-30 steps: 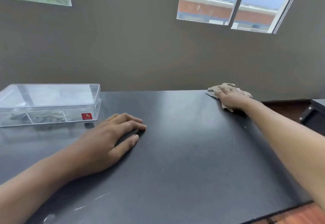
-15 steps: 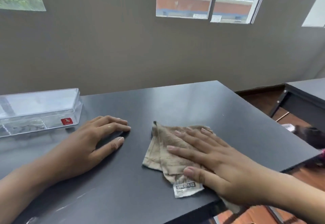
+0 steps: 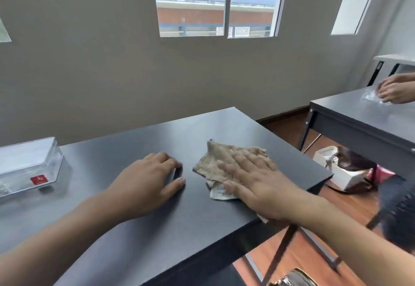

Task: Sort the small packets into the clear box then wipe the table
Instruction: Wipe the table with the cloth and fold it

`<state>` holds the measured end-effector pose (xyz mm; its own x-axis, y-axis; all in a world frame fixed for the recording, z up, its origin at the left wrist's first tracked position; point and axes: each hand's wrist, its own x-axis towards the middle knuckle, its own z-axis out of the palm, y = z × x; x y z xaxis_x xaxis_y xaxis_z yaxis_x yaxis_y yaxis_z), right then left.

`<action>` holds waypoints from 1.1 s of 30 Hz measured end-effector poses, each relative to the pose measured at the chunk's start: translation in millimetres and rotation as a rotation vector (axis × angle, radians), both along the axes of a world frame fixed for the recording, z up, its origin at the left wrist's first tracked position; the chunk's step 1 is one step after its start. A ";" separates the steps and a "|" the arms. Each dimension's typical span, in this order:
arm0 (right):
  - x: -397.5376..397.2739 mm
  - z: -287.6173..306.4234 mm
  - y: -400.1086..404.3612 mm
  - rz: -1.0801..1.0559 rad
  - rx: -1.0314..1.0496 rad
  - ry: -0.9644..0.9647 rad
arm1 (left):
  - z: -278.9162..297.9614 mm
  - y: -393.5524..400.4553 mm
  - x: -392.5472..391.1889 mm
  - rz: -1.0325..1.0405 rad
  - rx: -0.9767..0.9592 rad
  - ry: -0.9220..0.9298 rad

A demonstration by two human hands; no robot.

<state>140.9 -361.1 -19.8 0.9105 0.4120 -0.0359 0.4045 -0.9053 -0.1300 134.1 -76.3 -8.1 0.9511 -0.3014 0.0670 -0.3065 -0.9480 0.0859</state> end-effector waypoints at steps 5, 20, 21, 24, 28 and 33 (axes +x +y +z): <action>-60.7 -7.0 -42.4 0.056 0.047 -0.179 | 1.5 -29.5 12.6 -0.029 0.044 0.092; -88.3 -21.7 -30.2 0.153 0.178 -0.130 | 9.3 -11.4 -18.1 0.161 0.101 0.042; -91.2 -16.4 -25.2 0.213 0.171 -0.123 | 9.0 -10.3 -21.1 0.158 0.096 0.031; -46.2 -3.6 -29.4 0.198 0.100 -0.114 | 10.1 -1.3 -33.6 0.169 0.093 0.016; 40.9 -1.6 -34.0 -0.087 -0.024 0.068 | 9.2 25.2 -54.7 0.176 0.086 0.003; -4.9 -4.1 31.7 0.046 -0.030 -0.033 | 7.7 51.3 -80.2 0.224 0.063 0.003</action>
